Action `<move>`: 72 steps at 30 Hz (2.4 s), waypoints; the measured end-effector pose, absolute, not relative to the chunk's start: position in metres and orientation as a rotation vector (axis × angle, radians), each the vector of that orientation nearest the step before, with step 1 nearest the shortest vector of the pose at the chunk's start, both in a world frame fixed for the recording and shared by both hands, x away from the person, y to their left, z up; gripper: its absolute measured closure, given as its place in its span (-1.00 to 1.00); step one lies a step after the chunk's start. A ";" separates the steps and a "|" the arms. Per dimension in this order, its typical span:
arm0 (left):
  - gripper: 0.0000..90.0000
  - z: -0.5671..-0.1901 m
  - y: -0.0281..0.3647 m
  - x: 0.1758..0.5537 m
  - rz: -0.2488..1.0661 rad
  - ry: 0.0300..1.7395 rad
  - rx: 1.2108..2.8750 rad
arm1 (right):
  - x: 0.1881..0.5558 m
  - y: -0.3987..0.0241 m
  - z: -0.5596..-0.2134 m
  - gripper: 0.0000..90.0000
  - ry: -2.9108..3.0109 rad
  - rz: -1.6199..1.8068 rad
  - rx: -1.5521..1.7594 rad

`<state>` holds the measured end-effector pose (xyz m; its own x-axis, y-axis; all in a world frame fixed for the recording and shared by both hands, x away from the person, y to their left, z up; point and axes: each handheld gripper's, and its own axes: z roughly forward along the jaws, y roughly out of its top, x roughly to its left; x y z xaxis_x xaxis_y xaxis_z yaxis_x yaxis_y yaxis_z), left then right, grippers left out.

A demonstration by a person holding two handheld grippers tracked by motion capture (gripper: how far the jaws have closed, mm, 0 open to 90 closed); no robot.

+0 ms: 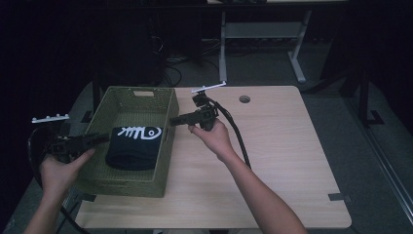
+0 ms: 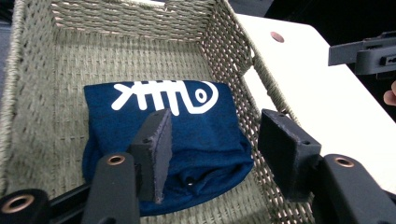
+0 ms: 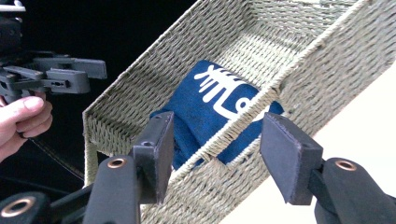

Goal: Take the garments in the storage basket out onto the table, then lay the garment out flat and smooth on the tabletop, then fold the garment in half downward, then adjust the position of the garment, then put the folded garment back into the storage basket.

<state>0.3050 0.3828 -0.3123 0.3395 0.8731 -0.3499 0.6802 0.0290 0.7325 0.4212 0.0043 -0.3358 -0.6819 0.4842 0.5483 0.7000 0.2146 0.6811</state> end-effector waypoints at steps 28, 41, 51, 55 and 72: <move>-0.22 -0.306 0.313 0.295 0.170 1.198 1.721 | 0.411 -0.077 -0.339 -0.21 -2.225 -1.494 -1.293; -0.24 -0.309 0.284 0.294 0.111 1.136 1.740 | 0.402 -0.109 -0.351 -0.24 -2.200 -1.489 -1.363; -0.26 -0.315 0.260 0.299 0.082 1.102 1.741 | 0.397 -0.135 -0.358 -0.26 -2.155 -1.510 -1.414; -0.26 -0.317 0.250 0.300 0.066 1.086 1.751 | 0.394 -0.144 -0.361 -0.27 -2.146 -1.507 -1.433; -0.29 -0.322 0.210 0.306 0.008 1.023 1.779 | 0.383 -0.181 -0.375 -0.27 -2.121 -1.508 -1.515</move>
